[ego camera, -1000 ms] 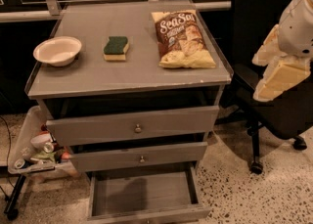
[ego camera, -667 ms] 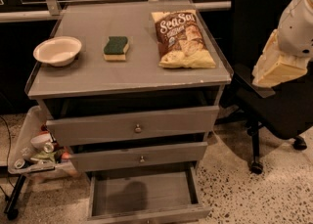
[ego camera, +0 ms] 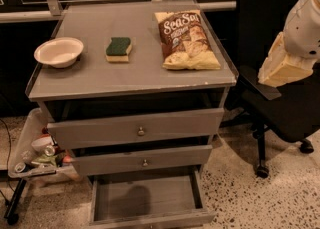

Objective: Close bottom drawer

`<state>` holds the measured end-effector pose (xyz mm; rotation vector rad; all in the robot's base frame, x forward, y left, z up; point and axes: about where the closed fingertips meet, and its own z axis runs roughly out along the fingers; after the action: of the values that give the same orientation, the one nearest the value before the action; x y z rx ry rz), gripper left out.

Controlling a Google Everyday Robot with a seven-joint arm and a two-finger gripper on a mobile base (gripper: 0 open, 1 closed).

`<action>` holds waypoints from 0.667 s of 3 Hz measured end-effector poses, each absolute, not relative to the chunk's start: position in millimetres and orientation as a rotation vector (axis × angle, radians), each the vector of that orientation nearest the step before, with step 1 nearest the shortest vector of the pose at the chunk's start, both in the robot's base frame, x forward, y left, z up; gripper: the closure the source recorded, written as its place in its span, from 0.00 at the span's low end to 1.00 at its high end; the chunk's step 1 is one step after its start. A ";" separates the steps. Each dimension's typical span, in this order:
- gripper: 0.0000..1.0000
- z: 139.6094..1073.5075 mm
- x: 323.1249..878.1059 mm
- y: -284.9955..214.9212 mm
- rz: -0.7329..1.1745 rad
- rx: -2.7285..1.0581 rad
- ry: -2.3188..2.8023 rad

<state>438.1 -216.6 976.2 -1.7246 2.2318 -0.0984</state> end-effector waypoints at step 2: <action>1.00 892.2 409.6 -201.2 0.000 -1.586 2.329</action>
Offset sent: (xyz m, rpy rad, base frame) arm -0.1007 0.0308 -0.2941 0.0761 0.3437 -0.1924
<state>409.6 -201.2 892.2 -1.5859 2.3290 0.0003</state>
